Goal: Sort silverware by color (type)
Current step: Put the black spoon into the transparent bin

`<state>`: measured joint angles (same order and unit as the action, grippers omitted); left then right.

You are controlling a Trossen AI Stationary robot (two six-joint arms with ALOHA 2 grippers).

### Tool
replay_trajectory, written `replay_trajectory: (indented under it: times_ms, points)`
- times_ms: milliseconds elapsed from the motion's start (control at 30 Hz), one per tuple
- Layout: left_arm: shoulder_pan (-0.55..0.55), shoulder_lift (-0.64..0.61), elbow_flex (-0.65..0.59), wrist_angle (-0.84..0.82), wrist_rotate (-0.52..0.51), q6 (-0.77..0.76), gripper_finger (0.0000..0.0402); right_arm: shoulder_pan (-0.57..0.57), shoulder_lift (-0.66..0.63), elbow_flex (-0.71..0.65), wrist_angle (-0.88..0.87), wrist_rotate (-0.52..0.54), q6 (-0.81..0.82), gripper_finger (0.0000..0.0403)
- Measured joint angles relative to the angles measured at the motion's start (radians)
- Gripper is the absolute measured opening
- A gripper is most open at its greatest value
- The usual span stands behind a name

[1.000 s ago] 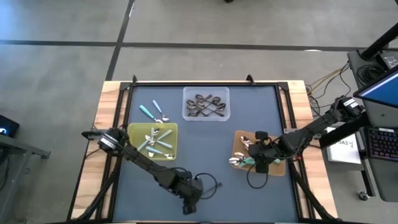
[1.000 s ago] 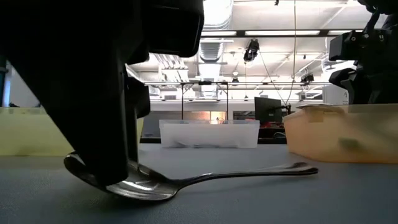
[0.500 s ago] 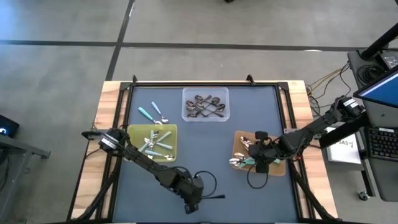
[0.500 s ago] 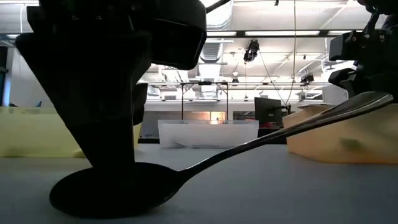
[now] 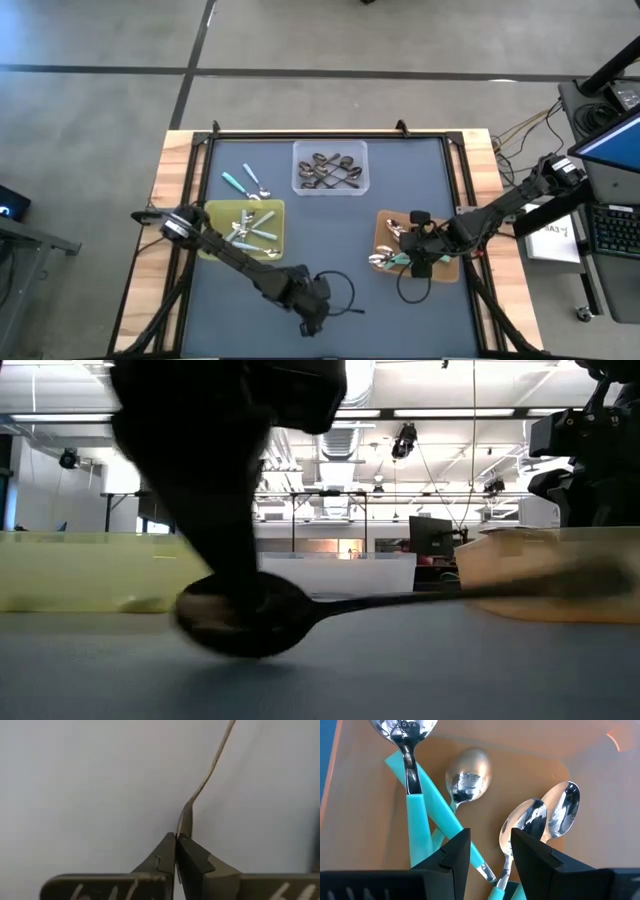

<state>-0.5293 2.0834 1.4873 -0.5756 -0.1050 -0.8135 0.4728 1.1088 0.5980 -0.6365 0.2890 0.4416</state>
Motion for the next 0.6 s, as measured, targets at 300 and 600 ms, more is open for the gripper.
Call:
replay_trajectory:
  times_ms: [300, 600]
  points:
    - [0.134, -0.028, 0.119, -0.267, -0.131, 0.102, 0.0001, 0.000, 0.000, 0.000, 0.025, 0.000, 0.001, 0.0132]
    - [0.342, -0.171, 0.109, -0.269, -0.274, 0.319, 0.0000, 0.000, 0.000, 0.000, 0.029, 0.001, 0.003, 0.0132]
